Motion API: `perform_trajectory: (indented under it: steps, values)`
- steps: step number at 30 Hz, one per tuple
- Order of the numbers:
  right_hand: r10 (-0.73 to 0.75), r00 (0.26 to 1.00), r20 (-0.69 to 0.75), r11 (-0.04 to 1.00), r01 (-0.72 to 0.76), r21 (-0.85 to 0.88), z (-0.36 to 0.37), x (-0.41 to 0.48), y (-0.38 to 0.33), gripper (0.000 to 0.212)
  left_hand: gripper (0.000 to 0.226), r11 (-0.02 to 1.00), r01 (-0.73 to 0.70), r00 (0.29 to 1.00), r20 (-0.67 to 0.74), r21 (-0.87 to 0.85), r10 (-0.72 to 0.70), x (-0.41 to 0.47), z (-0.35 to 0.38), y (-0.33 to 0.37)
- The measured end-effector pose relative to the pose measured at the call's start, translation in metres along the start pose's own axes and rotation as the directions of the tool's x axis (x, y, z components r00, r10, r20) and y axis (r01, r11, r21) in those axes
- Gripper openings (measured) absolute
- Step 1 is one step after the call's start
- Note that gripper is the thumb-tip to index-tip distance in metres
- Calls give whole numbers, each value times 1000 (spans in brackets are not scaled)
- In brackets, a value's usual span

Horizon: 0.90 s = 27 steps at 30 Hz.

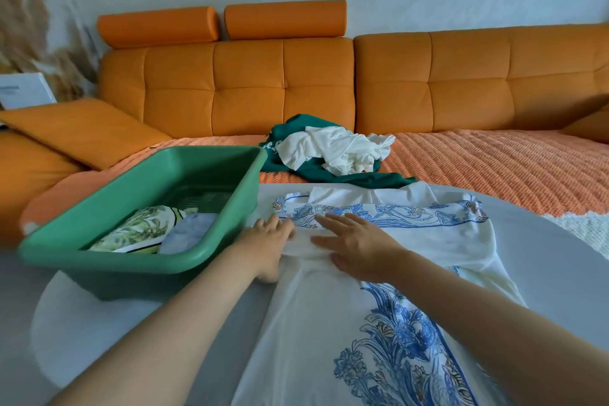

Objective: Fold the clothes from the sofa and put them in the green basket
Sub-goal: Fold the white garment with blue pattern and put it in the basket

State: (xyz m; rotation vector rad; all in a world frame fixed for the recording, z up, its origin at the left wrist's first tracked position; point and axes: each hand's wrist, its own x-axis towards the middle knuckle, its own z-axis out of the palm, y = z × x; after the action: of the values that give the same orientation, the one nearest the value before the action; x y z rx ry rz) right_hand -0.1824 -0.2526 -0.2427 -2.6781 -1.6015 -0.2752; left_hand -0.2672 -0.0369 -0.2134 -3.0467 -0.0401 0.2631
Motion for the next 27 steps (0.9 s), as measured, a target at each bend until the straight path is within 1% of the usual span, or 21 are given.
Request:
perform_trajectory:
  steps: [1, 3, 4, 7, 8, 9, 10, 12, 13, 14, 15, 16, 18, 19, 20, 21, 22, 23, 25, 26, 27]
  values:
    - [-30, 1000, 3, 999, 30, -29, 0, 1, -2, 47, 52, 1000, 8, 1000, -22, -15, -8, -1, 2, 0]
    - [-50, 998, 40, 996, 53, -67, 0, 2, -3, 47, 51, 999, 22, 994, -105, -28, -24, -1, 6, -2]
    - [-46, 998, 36, 998, 48, -45, -1, 1, -4, 49, 51, 1000, 23, 990, -138, -18, -25, -1, 8, -3]
    - [-26, 998, -63, 997, 30, 68, -11, -4, -7, 51, 51, 997, 29, 984, -178, 75, -15, -2, 13, -7]
    - [-37, 997, -61, 996, 42, 74, -12, -7, -9, 47, 52, 993, 32, 983, -182, 114, -10, -2, 14, -7]
    - [-55, 998, -34, 996, 57, 72, -12, -10, -13, 41, 52, 990, 34, 983, -186, 140, -7, -2, 16, -7]
    - [-55, 998, 4, 993, 54, 105, -10, -13, -15, 35, 52, 987, 38, 984, -179, 156, -10, -3, 16, -6]
    - [43, 998, 56, 955, -57, 292, -13, -14, -19, 29, 53, 985, 63, 986, -164, 158, -36, -5, 16, -3]
    - [113, 992, 46, 922, -122, 367, -16, -12, -19, 32, 52, 987, 80, 986, -157, 140, -58, -6, 15, -2]
    - [175, 984, 23, 899, -169, 403, -18, -10, -18, 35, 50, 987, 100, 986, -149, 128, -81, -7, 13, -1]
    - [213, 977, 14, 897, -201, 393, -19, -8, -18, 36, 47, 986, 115, 984, -151, 121, -97, -8, 9, 2]
    - [220, 975, 40, 913, -220, 344, -20, -7, -19, 37, 43, 984, 126, 980, -167, 126, -105, -7, 5, 4]
    - [175, 971, 165, 956, -208, 207, -17, -8, -21, 41, 36, 978, 133, 968, -234, 159, -93, -5, -4, 10]
    - [167, 961, 219, 960, -209, 187, -14, -8, -22, 43, 31, 980, 118, 957, -281, 160, -70, -4, -10, 14]
    - [184, 951, 247, 949, -237, 208, -14, -9, -22, 44, 27, 984, 97, 942, -333, 150, -42, -2, -15, 18]
    - [220, 942, 252, 922, -285, 261, -16, -9, -21, 45, 23, 993, 61, 921, -389, 100, -18, 2, -18, 22]
    - [265, 936, 233, 883, -333, 332, -17, -7, -20, 43, 21, 999, -9, 901, -433, 40, 25, 5, -22, 26]
    - [319, 927, 199, 839, -373, 395, -20, -6, -18, 41, 31, 993, -82, 890, -454, -80, 37, 8, -25, 30]
    - [452, 885, 112, 772, -451, 447, -24, -6, -12, 35, 55, 920, -218, 908, -412, -327, 69, 11, -25, 39]
    - [518, 853, 71, 758, -495, 424, -26, -6, -8, 33, 61, 878, -301, 902, -409, -372, 136, 12, -22, 43]
    - [571, 820, 41, 748, -540, 385, -27, -8, -3, 31, 65, 879, -344, 895, -397, -329, 202, 12, -18, 48]
